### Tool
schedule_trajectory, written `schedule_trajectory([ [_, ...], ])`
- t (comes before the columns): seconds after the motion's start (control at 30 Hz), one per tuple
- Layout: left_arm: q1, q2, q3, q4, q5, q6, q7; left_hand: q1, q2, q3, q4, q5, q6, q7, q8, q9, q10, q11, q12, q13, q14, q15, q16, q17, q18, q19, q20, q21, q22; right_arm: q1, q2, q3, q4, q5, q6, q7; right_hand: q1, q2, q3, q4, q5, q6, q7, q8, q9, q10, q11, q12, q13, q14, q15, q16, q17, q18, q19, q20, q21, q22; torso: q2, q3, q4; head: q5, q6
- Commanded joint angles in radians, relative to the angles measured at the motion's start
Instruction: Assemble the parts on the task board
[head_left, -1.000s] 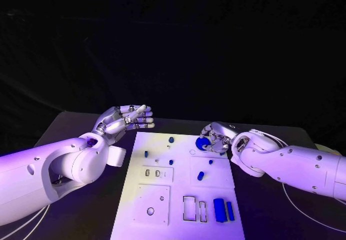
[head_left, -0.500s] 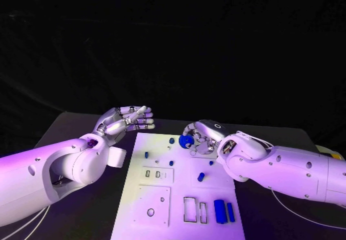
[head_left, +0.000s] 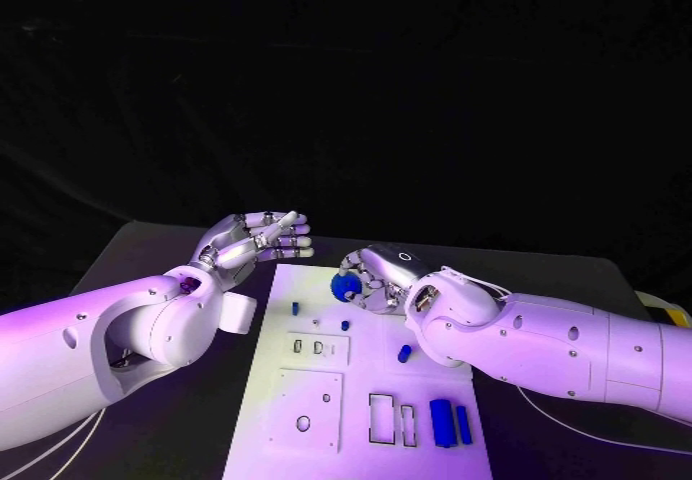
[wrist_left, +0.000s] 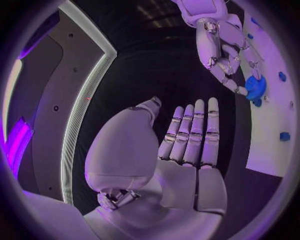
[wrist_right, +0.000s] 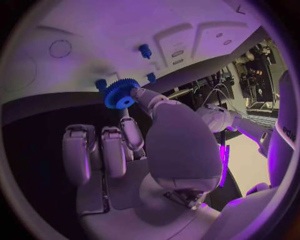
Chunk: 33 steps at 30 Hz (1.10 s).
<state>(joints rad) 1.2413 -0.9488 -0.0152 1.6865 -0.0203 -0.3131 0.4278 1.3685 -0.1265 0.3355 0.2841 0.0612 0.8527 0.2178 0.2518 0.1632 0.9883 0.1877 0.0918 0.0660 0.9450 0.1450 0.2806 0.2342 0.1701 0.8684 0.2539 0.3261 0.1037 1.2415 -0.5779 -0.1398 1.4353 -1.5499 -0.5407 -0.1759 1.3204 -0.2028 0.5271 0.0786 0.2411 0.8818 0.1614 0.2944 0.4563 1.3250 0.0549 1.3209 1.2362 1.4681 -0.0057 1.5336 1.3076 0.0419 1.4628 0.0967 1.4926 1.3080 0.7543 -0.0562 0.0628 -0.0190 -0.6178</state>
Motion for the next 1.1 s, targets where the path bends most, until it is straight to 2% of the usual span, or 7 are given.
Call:
schedule_trajectory([
  [0.03,0.001,0.003,0.001,0.002,0.003,0.016,0.004,-0.005,-0.001,-0.005,0.003,-0.005,-0.007,0.026,-0.004,-0.001,0.004,0.004,-0.004,0.0,-0.006,0.004,-0.006,0.002,0.014,0.004,0.001,-0.006,-0.002,-0.007,0.018,0.0,-0.02,-0.019,0.026,-0.009,-0.016,0.0,0.005,0.0,-0.004,0.022,-0.02,0.023,0.009,0.009,0.002,0.004,0.002,0.076,-0.007,0.003,0.129,-0.016,0.04,-0.001,0.005,0.177,0.0,-0.0001,-0.0008,0.004,0.0],
  [0.53,0.001,0.002,0.001,0.005,0.003,0.017,0.0,-0.005,-0.002,-0.006,0.003,-0.005,-0.008,0.027,-0.005,-0.001,0.004,0.004,-0.005,0.0,-0.006,0.004,-0.007,0.002,0.014,0.004,0.002,-0.007,-0.002,-0.014,0.059,-0.001,-0.068,-0.018,0.068,-0.023,-0.029,-0.004,0.007,0.001,-0.009,0.018,-0.019,0.02,0.008,0.011,0.004,0.006,0.005,0.075,-0.006,0.003,0.126,-0.015,0.039,-0.001,0.004,0.176,-0.001,-0.0001,-0.0013,0.006,-0.006],
  [0.7,0.002,0.002,0.001,0.005,0.003,0.017,0.0,-0.005,-0.002,-0.006,0.003,-0.005,-0.008,0.027,-0.005,-0.001,0.003,0.005,-0.005,0.0,-0.007,0.004,-0.007,0.003,0.014,0.004,0.002,-0.007,-0.003,-0.014,0.072,-0.001,-0.084,-0.018,0.077,-0.023,-0.031,-0.005,0.007,0.001,-0.011,0.017,-0.018,0.019,0.008,0.01,0.004,0.006,0.005,0.075,-0.006,0.003,0.126,-0.015,0.039,0.0,0.004,0.176,0.0,0.0016,-0.0017,0.008,-0.005],
  [1.0,0.002,0.002,0.001,0.005,0.003,0.016,0.0,-0.005,-0.002,-0.007,0.003,-0.005,-0.009,0.027,-0.005,-0.002,0.003,0.005,-0.006,0.0,-0.007,0.004,-0.008,0.003,0.014,0.004,0.002,-0.008,-0.003,-0.022,0.097,-0.003,-0.12,-0.015,0.089,-0.021,-0.045,-0.012,0.01,-0.002,-0.024,0.006,-0.014,0.011,0.004,0.001,0.008,-0.002,-0.004,0.074,-0.003,0.001,0.119,-0.013,0.033,0.002,-0.003,0.169,0.0,0.0009,-0.0023,0.011,-0.009],
  [1.1,0.002,0.001,0.001,0.005,0.003,0.016,0.0,-0.005,-0.002,-0.007,0.003,-0.005,-0.009,0.027,-0.005,-0.002,0.003,0.005,-0.006,0.0,-0.007,0.004,-0.008,0.003,0.014,0.004,0.002,-0.008,-0.003,-0.024,0.102,-0.004,-0.125,-0.013,0.085,-0.018,-0.057,-0.017,0.01,-0.003,-0.038,-0.013,-0.008,-0.002,-0.001,-0.008,0.013,-0.009,-0.012,0.073,0.002,-0.001,0.116,-0.012,0.03,0.005,-0.006,0.166,0.0,0.001,-0.0024,0.011,-0.01],
])
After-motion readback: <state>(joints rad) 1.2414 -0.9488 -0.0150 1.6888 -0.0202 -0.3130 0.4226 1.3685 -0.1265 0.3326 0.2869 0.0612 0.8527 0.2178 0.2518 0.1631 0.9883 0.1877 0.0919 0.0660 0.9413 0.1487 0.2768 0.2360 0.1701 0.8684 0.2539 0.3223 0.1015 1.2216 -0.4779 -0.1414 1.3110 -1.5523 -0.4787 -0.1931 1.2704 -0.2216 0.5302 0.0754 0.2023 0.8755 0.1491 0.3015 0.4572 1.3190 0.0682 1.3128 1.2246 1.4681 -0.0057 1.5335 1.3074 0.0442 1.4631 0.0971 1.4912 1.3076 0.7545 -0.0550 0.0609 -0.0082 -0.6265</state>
